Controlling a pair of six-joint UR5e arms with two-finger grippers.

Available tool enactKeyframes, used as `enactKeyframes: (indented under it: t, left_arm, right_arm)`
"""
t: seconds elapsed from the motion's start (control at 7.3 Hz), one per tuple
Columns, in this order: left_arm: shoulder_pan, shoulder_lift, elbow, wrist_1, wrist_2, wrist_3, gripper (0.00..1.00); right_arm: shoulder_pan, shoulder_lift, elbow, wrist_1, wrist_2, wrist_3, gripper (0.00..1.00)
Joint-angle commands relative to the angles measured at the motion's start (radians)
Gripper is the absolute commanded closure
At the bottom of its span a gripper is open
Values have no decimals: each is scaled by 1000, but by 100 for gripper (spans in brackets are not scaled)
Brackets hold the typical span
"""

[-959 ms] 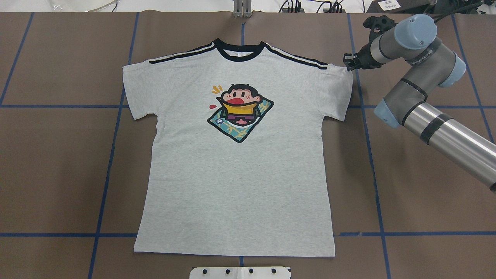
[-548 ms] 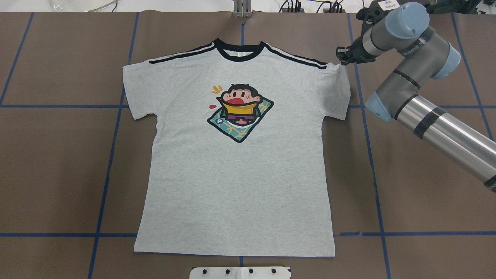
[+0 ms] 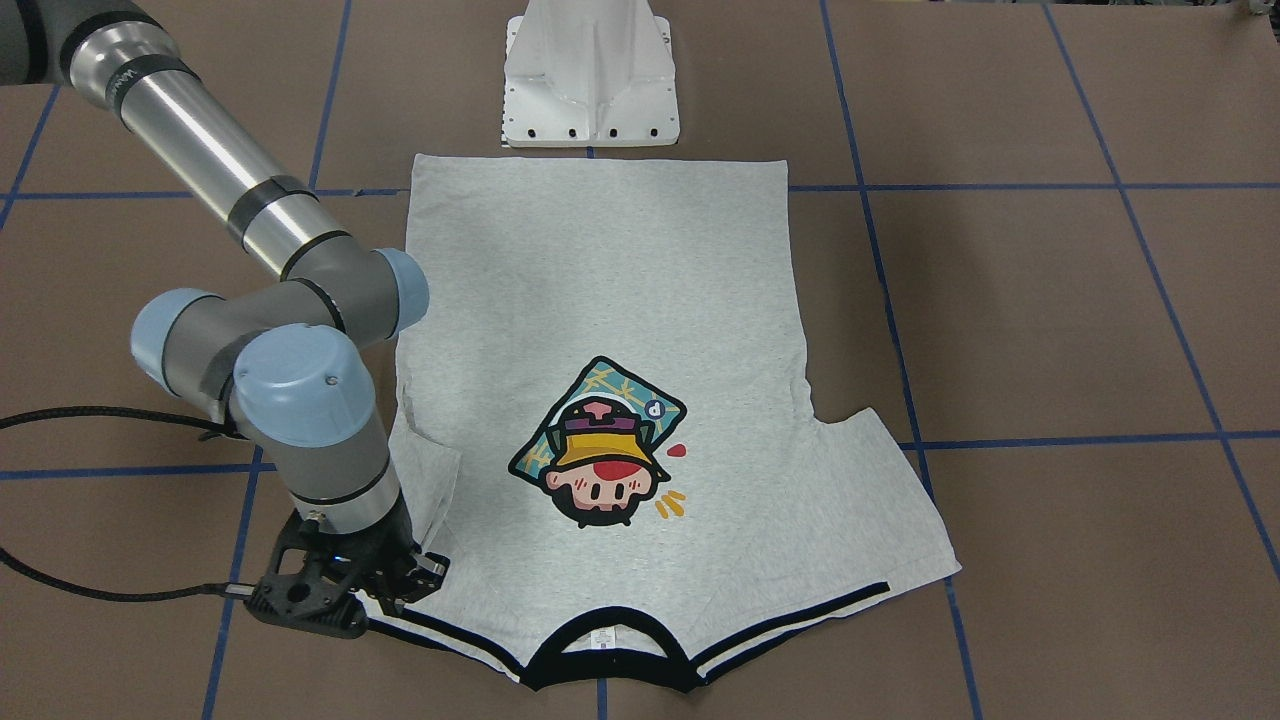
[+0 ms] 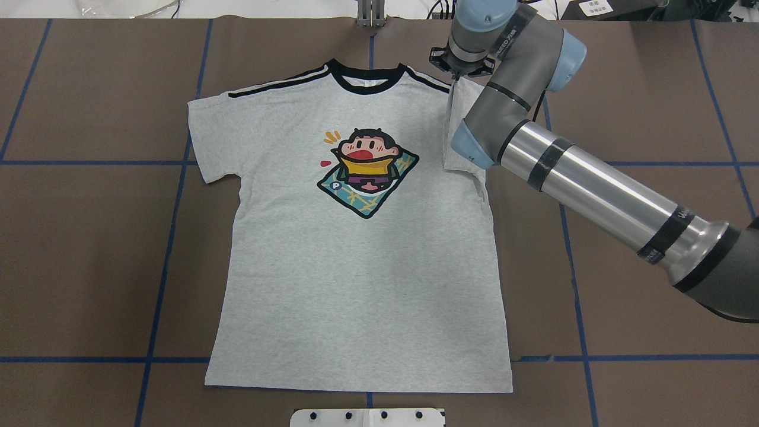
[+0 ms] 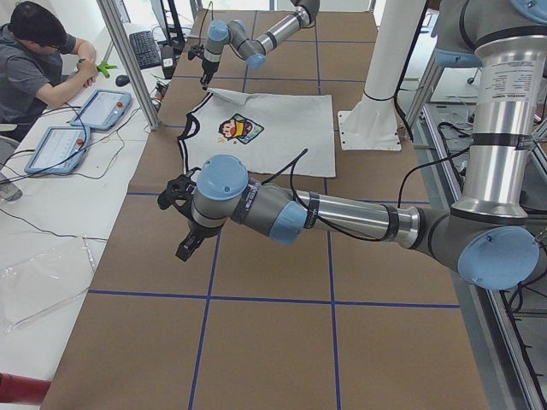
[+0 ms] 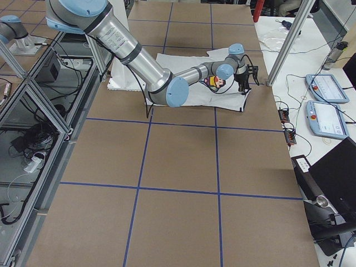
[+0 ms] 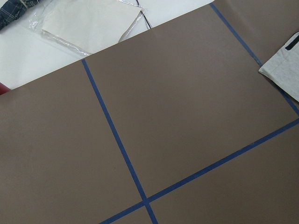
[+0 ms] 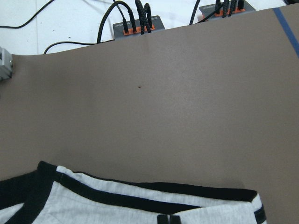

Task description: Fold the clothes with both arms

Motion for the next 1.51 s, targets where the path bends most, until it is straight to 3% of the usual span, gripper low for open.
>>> enactKeyframes:
  t: [0.0,0.14,0.41,0.55,0.68,1.1,1.23,1.37]
  left_arm:
    - [0,0,0,0,0,1,0]
    - [0,0,0,0,0,1,0]
    - [0,0,-1,0,0,-1,0]
    - [0,-5,-1,0,2,-3,0]
    - [0,-12,0,3,0,-7,0]
    - [81,-90,3,0,3,-91,0]
    - [175,-144,14,6,11,-142,0]
    - [248,-238,78,5,15,-230,0]
  right_arm:
    - [-41,49,-54,4,-57,3,100]
    - [-50,48,-54,5,-79,5,100]
    - [-54,49,-56,5,-93,20,1]
    - [-43,69,-56,-6,-80,16,0]
    - [-11,74,-53,-33,-9,-16,0]
    - [235,63,71,-350,356,-409,0]
    - [315,5,145,-428,436,-563,0]
    - [374,-115,245,-440,462,-698,0]
